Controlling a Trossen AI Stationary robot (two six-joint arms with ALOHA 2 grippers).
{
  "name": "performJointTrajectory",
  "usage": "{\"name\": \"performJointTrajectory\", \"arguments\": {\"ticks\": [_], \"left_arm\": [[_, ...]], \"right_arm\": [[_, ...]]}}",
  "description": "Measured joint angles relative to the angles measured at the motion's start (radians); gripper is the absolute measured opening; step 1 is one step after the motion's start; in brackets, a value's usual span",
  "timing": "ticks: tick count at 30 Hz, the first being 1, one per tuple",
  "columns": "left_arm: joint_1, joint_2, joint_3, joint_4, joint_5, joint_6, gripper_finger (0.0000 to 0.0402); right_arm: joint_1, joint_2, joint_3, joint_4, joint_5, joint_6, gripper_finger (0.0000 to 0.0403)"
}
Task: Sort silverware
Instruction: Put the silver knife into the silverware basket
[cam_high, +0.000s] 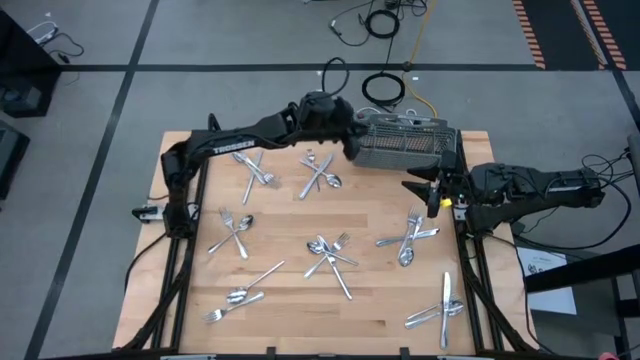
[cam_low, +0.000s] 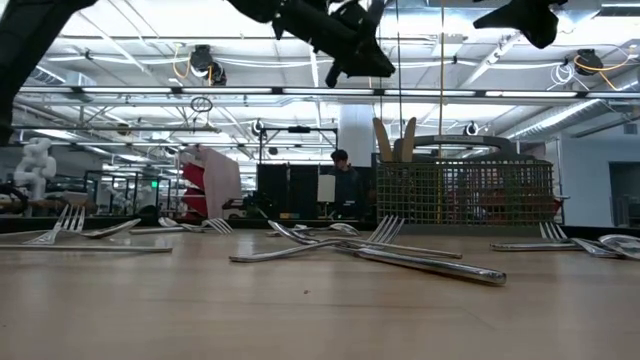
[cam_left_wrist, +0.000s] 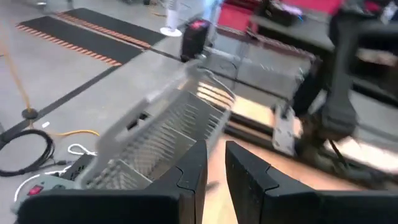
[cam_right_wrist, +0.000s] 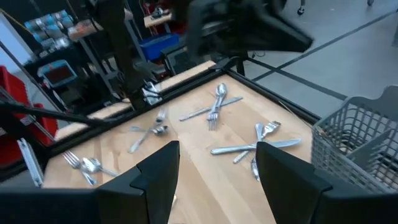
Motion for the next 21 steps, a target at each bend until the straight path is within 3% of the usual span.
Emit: {"name": "performJointTrajectory", "arguments": {"ticks": [6, 10, 21], "left_arm": [[-0.053, -0.053, -0.024, -0.231, 0.087, 0.041, 0.0065], [-0.12, -0.113, -0.117, -0.256, 0.187, 0.031, 0.0065], [-0.317, -0.257, -0.425, -0.274, 0.119, 0.108, 0.0065]], "right_arm": [[0.0, 0.022, 0.0, 0.019, -0.044, 0.037, 0.0203], [0.002, 0.06, 0.0, 0.066, -0.075, 0.037, 0.0203], [0.029, 0.185, 0.0, 0.206, -0.108, 0.037, 0.0203]]}}
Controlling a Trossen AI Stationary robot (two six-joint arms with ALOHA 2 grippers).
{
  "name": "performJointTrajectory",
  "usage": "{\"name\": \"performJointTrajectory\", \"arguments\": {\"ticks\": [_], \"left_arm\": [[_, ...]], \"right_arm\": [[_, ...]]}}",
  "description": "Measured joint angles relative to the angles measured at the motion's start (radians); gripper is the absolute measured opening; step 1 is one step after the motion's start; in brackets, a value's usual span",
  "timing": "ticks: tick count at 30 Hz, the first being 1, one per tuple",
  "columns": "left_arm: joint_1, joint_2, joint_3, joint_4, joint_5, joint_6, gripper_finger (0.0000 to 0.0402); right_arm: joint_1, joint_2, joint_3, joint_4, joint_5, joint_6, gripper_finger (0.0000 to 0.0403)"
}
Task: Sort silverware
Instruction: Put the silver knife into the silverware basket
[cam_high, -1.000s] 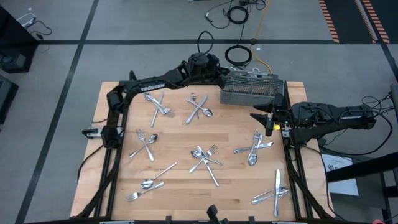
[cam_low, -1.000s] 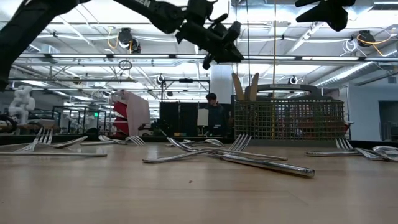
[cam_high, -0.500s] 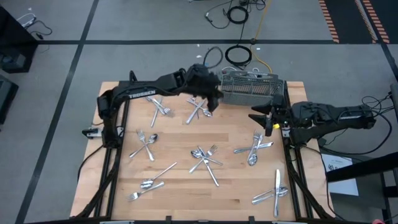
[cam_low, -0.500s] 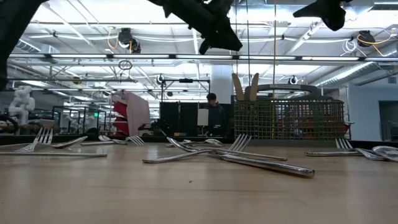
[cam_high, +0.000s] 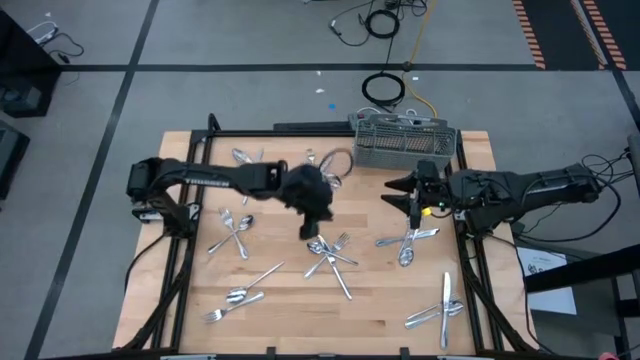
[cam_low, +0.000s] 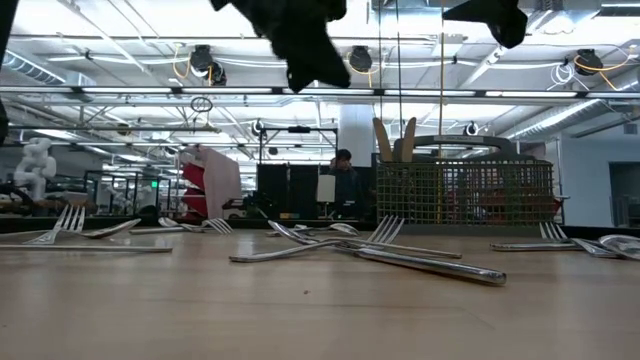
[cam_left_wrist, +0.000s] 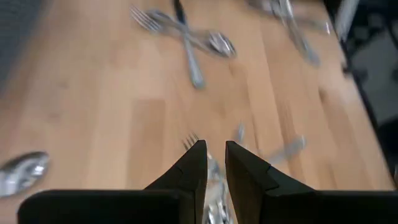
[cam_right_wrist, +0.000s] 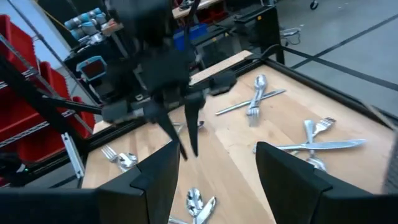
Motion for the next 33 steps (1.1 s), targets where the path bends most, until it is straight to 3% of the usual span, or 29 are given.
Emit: {"name": "performJointTrajectory", "arguments": {"ticks": [6, 14, 27, 33], "left_arm": [[-0.094, -0.017, -0.109, -0.096, -0.073, 0.056, 0.0065], [-0.23, -0.017, -0.215, -0.133, -0.145, -0.002, 0.0065], [-0.419, -0.022, -0.262, -0.14, -0.323, -0.27, 0.0065], [-0.421, -0.144, -0.263, -0.229, -0.463, -0.384, 0.0065]], "right_arm": [[0.035, 0.066, 0.0, 0.096, 0.0, 0.001, 0.0203], [0.071, 0.144, 0.0, 0.14, 0.0, 0.043, 0.0203], [0.09, 0.302, 0.0, 0.28, -0.053, 0.046, 0.0203], [0.09, 0.352, 0.0, 0.362, -0.083, 0.051, 0.0203]]}}
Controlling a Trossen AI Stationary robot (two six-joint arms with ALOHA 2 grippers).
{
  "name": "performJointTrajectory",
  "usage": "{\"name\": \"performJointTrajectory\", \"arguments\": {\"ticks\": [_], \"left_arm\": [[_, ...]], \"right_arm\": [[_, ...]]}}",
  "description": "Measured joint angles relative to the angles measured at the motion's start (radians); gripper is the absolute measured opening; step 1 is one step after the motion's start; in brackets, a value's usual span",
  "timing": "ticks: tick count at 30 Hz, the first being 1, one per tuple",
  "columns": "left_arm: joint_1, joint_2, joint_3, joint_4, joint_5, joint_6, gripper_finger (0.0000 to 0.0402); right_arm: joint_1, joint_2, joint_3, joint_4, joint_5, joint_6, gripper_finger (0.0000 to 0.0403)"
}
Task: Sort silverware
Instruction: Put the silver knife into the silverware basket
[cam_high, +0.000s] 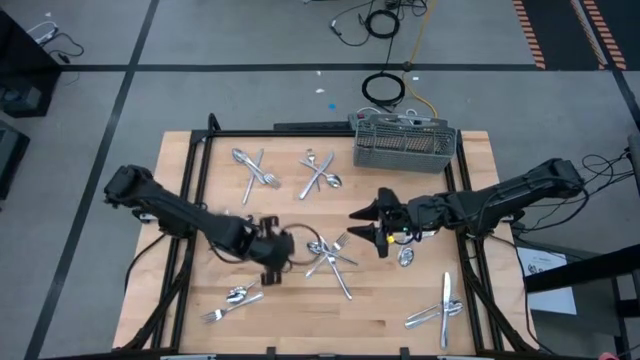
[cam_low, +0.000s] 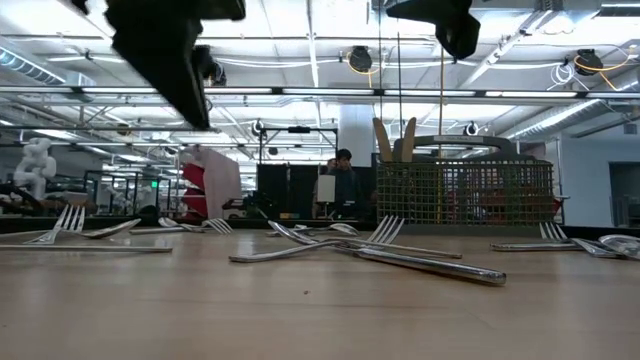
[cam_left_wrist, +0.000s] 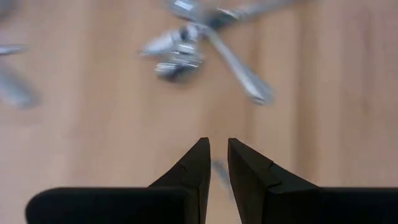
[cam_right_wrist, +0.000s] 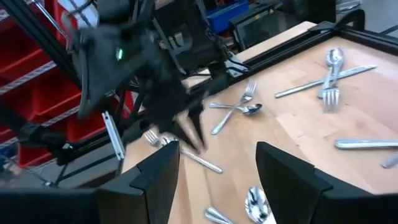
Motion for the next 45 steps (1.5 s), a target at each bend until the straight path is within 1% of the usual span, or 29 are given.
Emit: {"name": "performJointTrajectory", "arguments": {"ticks": [2, 4, 6, 8, 11, 13, 17, 19, 22, 25, 29, 33, 38, 42, 45], "left_arm": [[0.034, -0.072, 0.0, -0.057, -0.064, -0.04, 0.0065], [0.096, -0.143, 0.0, -0.137, -0.099, -0.115, 0.0065], [0.178, -0.198, 0.0, -0.231, -0.101, -0.197, 0.0065], [0.269, -0.24, 0.0, -0.308, -0.088, -0.241, 0.0065], [0.408, -0.279, 0.0, -0.365, -0.084, -0.242, 0.0065], [0.499, -0.286, 0.0, -0.371, -0.053, -0.228, 0.0065], [0.673, -0.284, -0.012, -0.361, 0.104, -0.137, 0.0065], [0.749, -0.274, -0.028, -0.344, 0.155, -0.112, 0.0065], [0.854, -0.256, -0.057, -0.347, 0.185, -0.076, 0.0065], [0.946, -0.224, -0.099, -0.344, 0.185, -0.033, 0.0065], [1.018, -0.147, -0.118, -0.325, 0.185, -0.022, 0.0065], [1.048, -0.062, -0.119, -0.313, 0.185, 0.07, 0.0065], [1.057, 0.043, -0.119, -0.298, 0.183, 0.148, 0.0067], [1.058, 0.103, -0.119, -0.273, 0.158, 0.159, 0.0086], [1.057, 0.115, -0.119, -0.251, 0.157, 0.18, 0.0107]], "right_arm": [[0.0, 0.002, 0.0, 0.013, -0.021, 0.002, 0.0203], [0.0, 0.001, 0.0, 0.014, -0.022, 0.002, 0.0203], [0.0, 0.0, 0.0, 0.013, -0.022, 0.002, 0.0203], [0.0, -0.001, 0.0, 0.014, -0.021, 0.002, 0.0203], [0.0, -0.002, 0.0, 0.014, -0.021, 0.002, 0.0203], [0.0, -0.002, 0.0, 0.014, -0.02, 0.002, 0.0203], [0.0, -0.002, 0.0, 0.015, -0.018, 0.022, 0.0203], [0.0, -0.002, 0.0, 0.019, -0.018, 0.035, 0.0203], [0.0, -0.002, 0.0, 0.02, -0.015, 0.059, 0.0203], [0.0, -0.002, 0.0, 0.021, -0.005, 0.084, 0.0203], [0.0, -0.002, 0.0, 0.021, 0.055, 0.099, 0.0203], [0.0, -0.002, 0.0, 0.022, 0.11, 0.114, 0.0203], [0.0, -0.002, 0.0, 0.022, 0.119, 0.125, 0.0203], [-0.001, -0.002, 0.0, 0.022, 0.12, 0.125, 0.0203], [-0.001, -0.002, 0.0, 0.021, 0.12, 0.124, 0.0203]]}}
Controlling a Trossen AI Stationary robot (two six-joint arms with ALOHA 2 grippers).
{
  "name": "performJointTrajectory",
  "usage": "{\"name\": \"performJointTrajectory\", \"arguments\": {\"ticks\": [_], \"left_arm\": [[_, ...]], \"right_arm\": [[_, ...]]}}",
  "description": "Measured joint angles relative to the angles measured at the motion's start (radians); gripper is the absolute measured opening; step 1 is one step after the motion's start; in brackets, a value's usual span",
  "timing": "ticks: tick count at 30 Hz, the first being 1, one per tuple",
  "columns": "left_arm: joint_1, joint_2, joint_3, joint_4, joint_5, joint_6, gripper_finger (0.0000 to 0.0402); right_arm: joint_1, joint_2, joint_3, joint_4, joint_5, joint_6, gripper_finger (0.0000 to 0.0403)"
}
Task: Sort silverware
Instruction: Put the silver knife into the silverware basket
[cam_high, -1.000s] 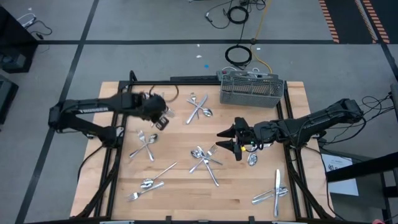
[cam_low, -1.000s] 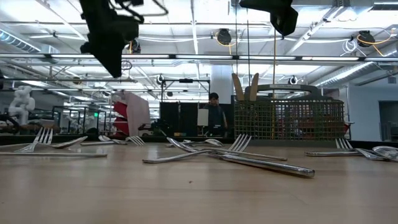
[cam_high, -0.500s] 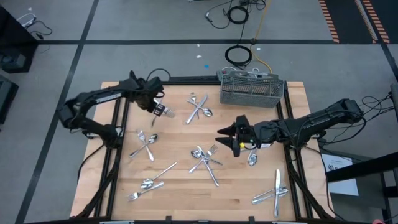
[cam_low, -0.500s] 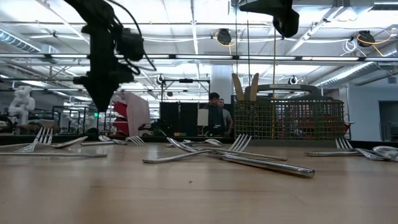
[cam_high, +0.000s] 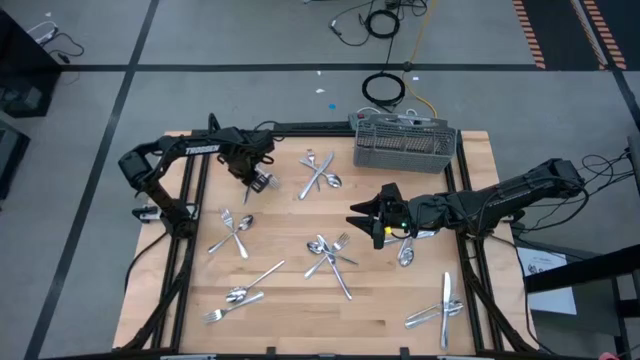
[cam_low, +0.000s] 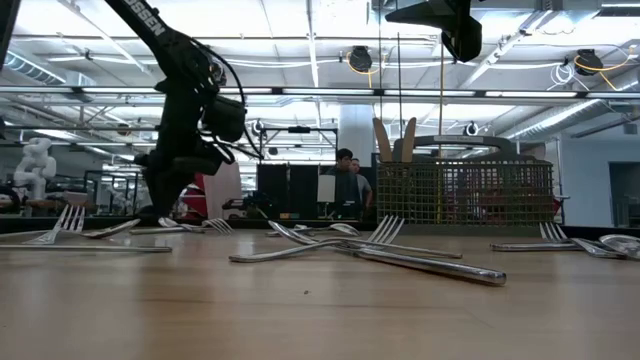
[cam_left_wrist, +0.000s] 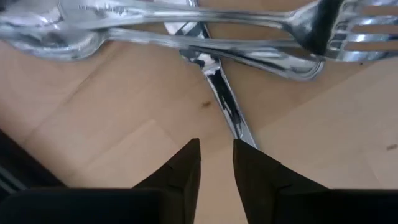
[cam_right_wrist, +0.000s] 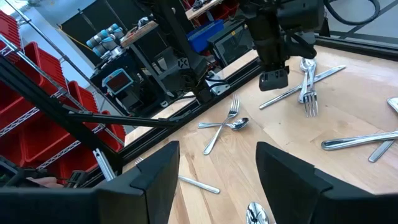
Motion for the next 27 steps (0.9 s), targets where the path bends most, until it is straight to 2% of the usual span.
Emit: {"name": "performJointTrajectory", "arguments": {"ticks": [6, 12, 27], "left_arm": [[0.0, -0.004, 0.001, 0.052, -0.002, 0.003, 0.0136], [0.0, -0.004, 0.001, 0.134, -0.003, 0.001, 0.0137], [0.039, -0.004, 0.001, 0.138, -0.002, -0.032, 0.0136]], "right_arm": [[0.0, 0.0, 0.0, -0.001, 0.0, -0.02, 0.0203], [0.0, 0.0, 0.0, -0.005, 0.0, -0.025, 0.0203], [0.0, 0.0, 0.0, -0.023, -0.003, -0.007, 0.0203]]}}
